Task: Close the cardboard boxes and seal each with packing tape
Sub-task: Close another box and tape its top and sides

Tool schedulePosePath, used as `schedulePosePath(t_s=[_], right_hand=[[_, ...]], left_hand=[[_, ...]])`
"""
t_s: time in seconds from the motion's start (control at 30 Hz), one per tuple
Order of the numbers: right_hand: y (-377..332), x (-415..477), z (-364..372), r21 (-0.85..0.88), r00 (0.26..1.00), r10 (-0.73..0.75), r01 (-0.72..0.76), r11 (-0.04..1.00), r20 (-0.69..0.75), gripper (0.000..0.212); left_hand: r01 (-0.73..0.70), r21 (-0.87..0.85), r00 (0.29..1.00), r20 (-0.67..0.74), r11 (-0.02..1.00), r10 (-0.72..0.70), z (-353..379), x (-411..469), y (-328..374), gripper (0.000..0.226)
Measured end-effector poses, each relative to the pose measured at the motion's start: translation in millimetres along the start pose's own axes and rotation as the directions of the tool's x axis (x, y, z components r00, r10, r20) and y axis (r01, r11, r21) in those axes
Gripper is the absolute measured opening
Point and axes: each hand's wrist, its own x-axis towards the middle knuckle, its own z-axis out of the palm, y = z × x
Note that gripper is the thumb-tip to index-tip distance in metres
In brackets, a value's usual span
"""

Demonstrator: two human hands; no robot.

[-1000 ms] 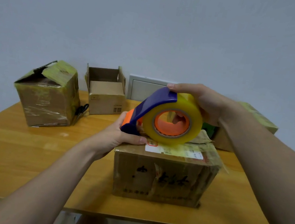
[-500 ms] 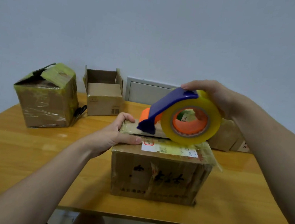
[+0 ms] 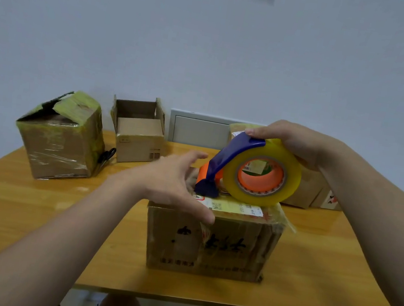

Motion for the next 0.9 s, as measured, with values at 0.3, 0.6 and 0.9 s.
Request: schedulePosePath(t_s=[0.3,0.6,0.9], right_hand=[[9.9,-6.6,-0.6,0.191,0.996,-0.062,0.075,0.979,-0.072,0.048],[11.1,-5.6,-3.0,0.221,0.998,-0.055,0.053,0.974,0.004,0.063],[7.9,0.6,-3.6,0.147,0.997,-0.041,0.03,0.989,0.068,0.055]], left_hand=[[-0.054,0.237,0.997,-0.034,0.97,0.063,10.4,2.6,-5.2,0.125],[-0.038,0.269,0.999,0.046,0.962,0.027,-9.3,-11.0,-25.0,0.131],[-0.033,0.278,0.997,0.073,0.96,0.014,-19.2,-18.7,-30.6,0.128]])
